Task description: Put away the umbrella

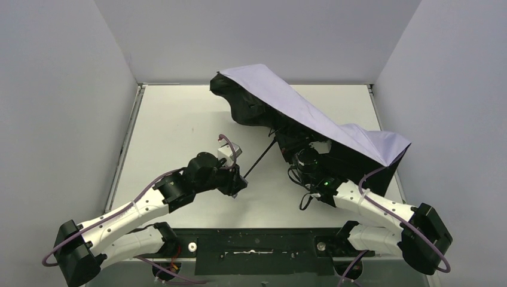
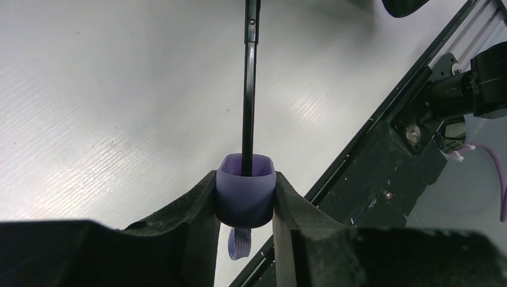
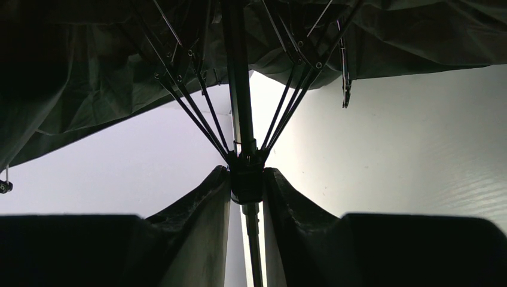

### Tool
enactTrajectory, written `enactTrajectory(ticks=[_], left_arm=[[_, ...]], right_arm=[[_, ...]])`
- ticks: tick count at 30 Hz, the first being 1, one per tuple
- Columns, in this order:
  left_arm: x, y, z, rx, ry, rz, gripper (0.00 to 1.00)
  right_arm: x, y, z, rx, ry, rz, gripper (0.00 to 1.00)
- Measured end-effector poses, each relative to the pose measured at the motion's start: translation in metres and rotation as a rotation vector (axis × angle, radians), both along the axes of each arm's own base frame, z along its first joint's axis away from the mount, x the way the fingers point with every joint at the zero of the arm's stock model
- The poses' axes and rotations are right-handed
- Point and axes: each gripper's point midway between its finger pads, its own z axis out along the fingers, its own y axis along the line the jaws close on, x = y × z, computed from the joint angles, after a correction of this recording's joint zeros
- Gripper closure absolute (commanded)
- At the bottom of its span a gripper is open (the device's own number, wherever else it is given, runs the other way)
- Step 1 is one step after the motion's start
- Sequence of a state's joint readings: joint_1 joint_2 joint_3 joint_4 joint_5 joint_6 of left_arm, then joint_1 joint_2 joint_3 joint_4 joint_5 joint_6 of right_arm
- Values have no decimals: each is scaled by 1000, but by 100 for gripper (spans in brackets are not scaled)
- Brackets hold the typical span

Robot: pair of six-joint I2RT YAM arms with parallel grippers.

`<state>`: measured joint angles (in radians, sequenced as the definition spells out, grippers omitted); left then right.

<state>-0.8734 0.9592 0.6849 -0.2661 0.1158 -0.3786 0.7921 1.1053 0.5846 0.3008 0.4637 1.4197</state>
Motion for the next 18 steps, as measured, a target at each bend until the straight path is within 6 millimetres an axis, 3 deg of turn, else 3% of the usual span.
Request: enactTrajectory(ticks=[6,9,14,18], left_arm=[[3,0,3,5,-13,8,100],[11,-1,12,8,-41,26,100],[28,1,19,31,-82,88,100],[37,4,13,82,-93,111,100]], right_arm=[[-8,11,-3,-25,35,43,100],[-24,37,-11,-24,51,113,100],[-71,96,-25,24,77,277,100],[-82,113,-34,41,87,313,100]])
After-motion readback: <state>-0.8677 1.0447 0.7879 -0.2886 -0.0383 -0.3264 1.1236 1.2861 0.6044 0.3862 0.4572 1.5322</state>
